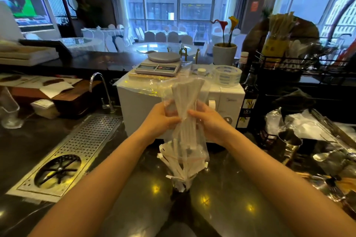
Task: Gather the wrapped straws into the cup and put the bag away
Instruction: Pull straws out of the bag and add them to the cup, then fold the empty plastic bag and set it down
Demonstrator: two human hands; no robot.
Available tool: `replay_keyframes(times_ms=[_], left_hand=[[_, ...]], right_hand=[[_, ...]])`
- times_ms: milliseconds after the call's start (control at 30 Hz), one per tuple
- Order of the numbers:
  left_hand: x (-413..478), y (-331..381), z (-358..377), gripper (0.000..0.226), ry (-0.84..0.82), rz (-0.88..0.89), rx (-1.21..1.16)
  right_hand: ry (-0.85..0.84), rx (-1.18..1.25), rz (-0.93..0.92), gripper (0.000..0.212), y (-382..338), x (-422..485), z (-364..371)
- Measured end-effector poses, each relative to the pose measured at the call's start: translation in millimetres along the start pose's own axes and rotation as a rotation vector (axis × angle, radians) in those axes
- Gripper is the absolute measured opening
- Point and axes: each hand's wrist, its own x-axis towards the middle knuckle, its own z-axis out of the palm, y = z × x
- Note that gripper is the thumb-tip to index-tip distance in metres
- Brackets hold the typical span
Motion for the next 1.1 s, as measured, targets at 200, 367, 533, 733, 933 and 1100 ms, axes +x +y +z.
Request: replay_keyframes(times_ms=[200, 367, 533, 733, 933, 1100], left_hand=[[-4, -27, -3, 0.037, 0.064, -0.029, 0.016], [-8, -37, 3, 0.046, 0.078, -0.069, 0.038], [-11, -36, 3, 0.05, 0.069, -0.118, 0.009], [-13, -32, 2, 0.031, 0.074, -0.129, 0.061], [-12, -24, 3, 0.021, 0.101, -0.104, 0.041], [-6, -9, 0, 0.023, 0.099, -0.064, -0.003]], right_hand=[[-0.057, -0.102, -0.013, 0.035, 22, 1, 4], [-0.064, -0.157, 0.004, 0.049, 30, -4, 1], [-0.038, -0.192, 0.028, 0.052, 34, -6, -5], [-0.037, -0.191, 0.013, 0.034, 37, -7, -9], [-0.022, -0.237, -0.019, 0.023, 28, -10, -9], [0.011, -0.238, -0.065, 0.022, 10, -13, -13]])
